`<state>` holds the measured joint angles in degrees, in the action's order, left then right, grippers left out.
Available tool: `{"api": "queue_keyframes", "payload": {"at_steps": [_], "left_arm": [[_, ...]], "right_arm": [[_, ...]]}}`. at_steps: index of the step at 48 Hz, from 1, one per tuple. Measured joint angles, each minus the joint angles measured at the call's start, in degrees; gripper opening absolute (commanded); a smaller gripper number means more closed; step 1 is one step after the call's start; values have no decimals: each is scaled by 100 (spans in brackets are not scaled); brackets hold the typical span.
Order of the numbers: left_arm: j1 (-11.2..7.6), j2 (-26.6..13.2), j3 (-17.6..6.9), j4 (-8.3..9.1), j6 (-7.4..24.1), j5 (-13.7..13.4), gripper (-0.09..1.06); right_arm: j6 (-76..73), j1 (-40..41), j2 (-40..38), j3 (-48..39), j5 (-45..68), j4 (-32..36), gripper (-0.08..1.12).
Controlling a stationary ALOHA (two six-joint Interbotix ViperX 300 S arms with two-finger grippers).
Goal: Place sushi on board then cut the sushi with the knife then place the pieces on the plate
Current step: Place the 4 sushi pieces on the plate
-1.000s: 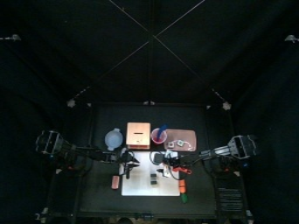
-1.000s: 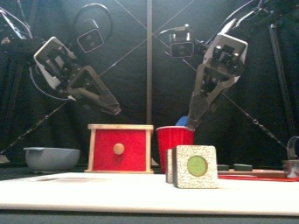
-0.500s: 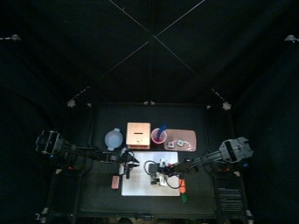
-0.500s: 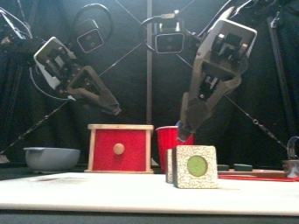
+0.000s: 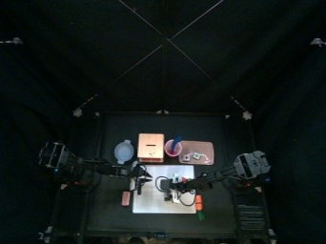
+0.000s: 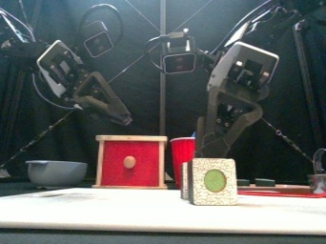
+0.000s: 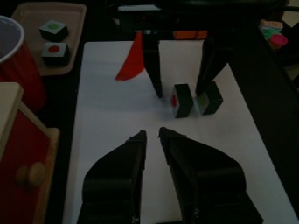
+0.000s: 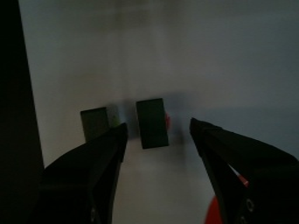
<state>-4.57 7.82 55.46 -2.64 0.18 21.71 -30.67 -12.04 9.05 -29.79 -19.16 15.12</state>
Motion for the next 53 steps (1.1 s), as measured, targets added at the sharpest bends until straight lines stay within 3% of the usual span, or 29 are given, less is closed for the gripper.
{"api": "queue_keyframes", "payload": {"at_steps": [10, 15, 25, 53], "left_arm": [[0, 9, 0, 0, 0, 0, 64], [0, 0, 0, 0, 0, 0, 64], [0, 0, 0, 0, 0, 0, 64], [0, 0, 0, 0, 0, 0, 64]], "right_arm": [[9, 0, 88, 79, -9, 53, 59], [26, 9, 88, 79, -62, 62, 51], [0, 105, -202, -53, -431, 88, 52], [-88, 1688, -2795, -2039, -1090, -97, 52]]}}
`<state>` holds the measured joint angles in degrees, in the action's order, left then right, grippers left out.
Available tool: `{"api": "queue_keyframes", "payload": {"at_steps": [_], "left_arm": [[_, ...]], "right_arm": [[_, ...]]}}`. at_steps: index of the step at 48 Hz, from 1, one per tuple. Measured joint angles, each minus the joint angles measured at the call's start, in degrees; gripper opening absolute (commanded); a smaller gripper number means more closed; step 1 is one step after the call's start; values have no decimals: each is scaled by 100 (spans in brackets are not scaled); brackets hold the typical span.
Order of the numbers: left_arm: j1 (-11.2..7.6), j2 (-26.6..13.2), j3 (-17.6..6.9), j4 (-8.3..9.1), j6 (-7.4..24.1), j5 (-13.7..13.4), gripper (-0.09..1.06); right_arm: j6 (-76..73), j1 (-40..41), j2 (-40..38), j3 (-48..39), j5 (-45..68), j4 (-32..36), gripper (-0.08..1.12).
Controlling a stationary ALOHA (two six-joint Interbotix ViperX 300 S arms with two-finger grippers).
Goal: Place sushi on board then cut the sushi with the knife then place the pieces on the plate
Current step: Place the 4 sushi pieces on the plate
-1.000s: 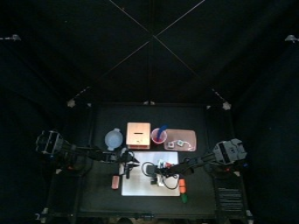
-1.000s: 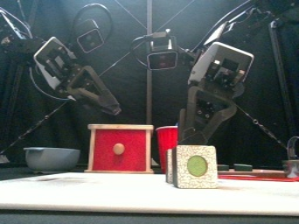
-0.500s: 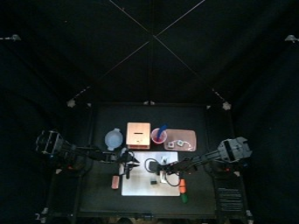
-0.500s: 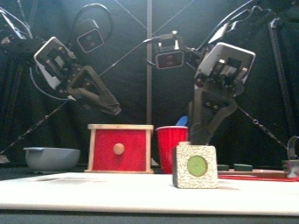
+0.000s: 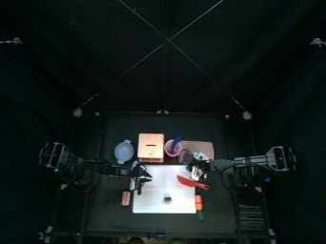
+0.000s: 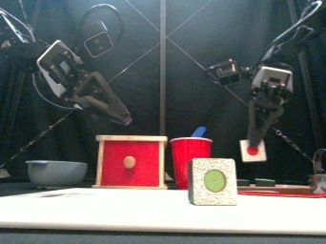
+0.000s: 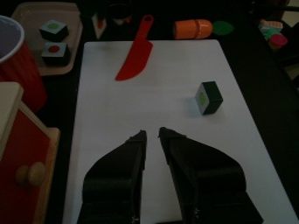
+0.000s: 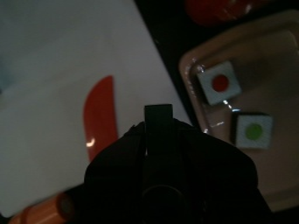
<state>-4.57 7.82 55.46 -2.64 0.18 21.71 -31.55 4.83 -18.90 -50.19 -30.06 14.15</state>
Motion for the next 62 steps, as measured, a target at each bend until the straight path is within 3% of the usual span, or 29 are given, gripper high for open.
{"api": "queue_keyframes", "payload": {"at_steps": [19, 29, 39, 50, 62], "left_arm": [[26, -26, 0, 0, 0, 9, 64], [35, -35, 0, -9, 0, 0, 64], [35, -35, 0, 0, 0, 0, 64], [35, -26, 0, 0, 0, 0, 64], [35, -35, 0, -9, 0, 0, 64]], "right_arm": [[88, 1397, -817, -967, -167, 167, 53], [97, 1547, -809, -1134, -149, 264, 69], [53, 1556, -817, -1143, -141, 272, 86], [35, 1503, -1011, -1081, -105, 149, 87], [18, 176, -958, -686, 668, -334, 87]]}}
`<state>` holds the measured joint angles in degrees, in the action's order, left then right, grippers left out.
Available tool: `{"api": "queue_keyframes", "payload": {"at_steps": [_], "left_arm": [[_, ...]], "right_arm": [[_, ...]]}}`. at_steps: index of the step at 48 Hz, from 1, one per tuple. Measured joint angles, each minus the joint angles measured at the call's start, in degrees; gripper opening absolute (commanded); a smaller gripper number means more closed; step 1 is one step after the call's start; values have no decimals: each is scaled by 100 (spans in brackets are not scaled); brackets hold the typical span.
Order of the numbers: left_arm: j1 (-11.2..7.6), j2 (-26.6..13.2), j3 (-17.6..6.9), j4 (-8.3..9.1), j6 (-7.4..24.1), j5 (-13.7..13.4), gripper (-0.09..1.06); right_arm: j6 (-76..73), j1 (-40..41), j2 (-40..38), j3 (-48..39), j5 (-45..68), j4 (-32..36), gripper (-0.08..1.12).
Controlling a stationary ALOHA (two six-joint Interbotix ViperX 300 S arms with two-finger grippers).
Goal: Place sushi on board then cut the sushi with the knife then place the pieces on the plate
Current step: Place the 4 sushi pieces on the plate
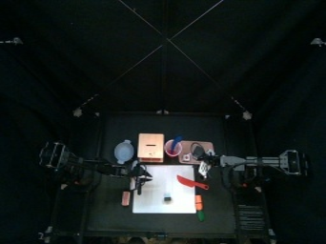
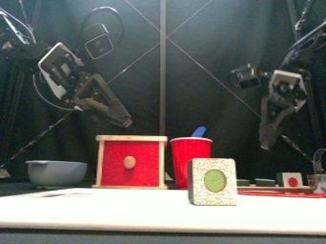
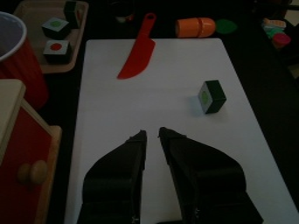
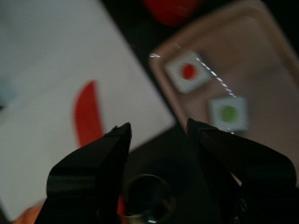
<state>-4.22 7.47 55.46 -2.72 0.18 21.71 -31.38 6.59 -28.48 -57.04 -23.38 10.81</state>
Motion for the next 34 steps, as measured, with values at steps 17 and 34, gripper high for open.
{"api": "queue_keyframes", "payload": {"at_steps": [17, 34], "left_arm": [[9, 0, 0, 0, 0, 0, 64], [9, 0, 0, 0, -9, 0, 64]], "right_arm": [[9, -1556, 1213, 756, 1169, -369, 87], [70, -2092, 2522, 1793, 1266, -220, 88]]}}
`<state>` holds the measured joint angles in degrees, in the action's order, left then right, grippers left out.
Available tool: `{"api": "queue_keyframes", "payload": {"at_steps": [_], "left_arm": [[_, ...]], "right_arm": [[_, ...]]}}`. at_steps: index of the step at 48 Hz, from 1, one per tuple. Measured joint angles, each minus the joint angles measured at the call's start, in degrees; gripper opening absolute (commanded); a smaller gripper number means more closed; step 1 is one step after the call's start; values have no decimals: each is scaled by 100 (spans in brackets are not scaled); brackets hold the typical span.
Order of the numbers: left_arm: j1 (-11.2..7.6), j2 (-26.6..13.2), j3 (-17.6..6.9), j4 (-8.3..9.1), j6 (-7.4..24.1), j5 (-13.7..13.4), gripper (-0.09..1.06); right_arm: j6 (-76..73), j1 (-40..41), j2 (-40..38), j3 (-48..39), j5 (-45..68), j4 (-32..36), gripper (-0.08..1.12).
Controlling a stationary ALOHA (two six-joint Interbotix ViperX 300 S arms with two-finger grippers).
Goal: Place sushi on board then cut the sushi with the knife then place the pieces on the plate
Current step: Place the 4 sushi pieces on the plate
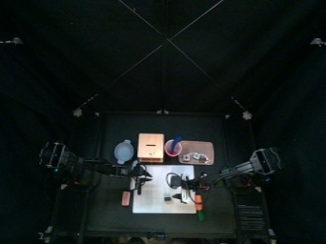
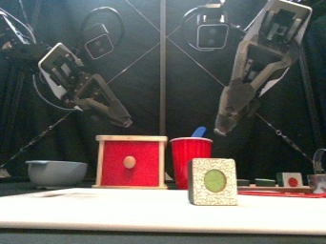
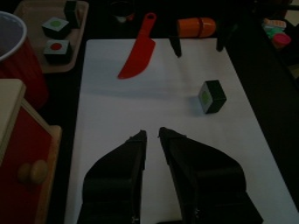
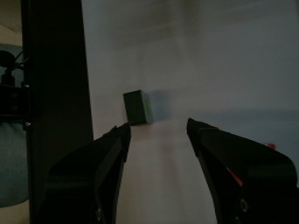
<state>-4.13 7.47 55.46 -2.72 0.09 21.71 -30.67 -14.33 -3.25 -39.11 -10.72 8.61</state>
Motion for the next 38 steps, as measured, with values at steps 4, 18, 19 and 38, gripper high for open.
{"api": "queue_keyframes", "payload": {"at_steps": [4, 18, 19, 38], "left_arm": [[-9, 9, 0, 9, 0, 0, 64], [0, 0, 0, 0, 0, 0, 64], [0, 0, 0, 0, 0, 0, 64], [0, 0, 0, 0, 0, 0, 64]], "right_arm": [[0, -53, 229, 158, 0, 53, 88], [0, -158, 853, 580, -9, 149, 88], [0, -167, 888, 598, -9, 167, 88], [0, -334, 1257, 844, -132, 220, 86]]}}
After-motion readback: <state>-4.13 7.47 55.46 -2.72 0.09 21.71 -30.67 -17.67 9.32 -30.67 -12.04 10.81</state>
